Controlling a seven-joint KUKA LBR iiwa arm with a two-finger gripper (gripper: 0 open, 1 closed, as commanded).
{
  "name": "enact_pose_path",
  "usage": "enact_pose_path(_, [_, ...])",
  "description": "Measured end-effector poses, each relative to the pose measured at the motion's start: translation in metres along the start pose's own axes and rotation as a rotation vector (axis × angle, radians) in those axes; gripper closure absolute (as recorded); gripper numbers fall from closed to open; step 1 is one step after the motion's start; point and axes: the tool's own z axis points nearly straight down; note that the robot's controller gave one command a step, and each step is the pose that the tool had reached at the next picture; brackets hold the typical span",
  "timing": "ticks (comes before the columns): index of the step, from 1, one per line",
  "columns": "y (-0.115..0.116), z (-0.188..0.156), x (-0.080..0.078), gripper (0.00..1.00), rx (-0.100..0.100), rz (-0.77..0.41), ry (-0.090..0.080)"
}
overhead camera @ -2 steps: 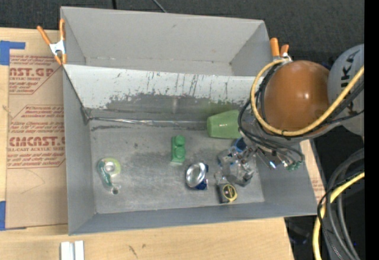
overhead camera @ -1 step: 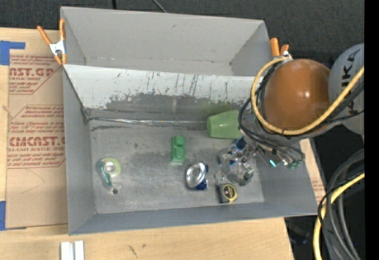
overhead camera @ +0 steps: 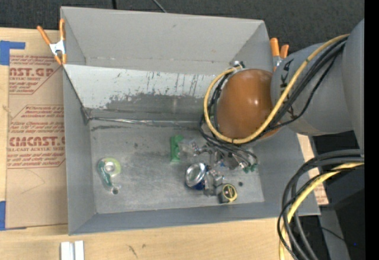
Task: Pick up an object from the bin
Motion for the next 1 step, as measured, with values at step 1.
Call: enact_pose_path(1, [-0.0036, -0.0038, 0.0009, 1.0, 0.004, 0.004, -0.002])
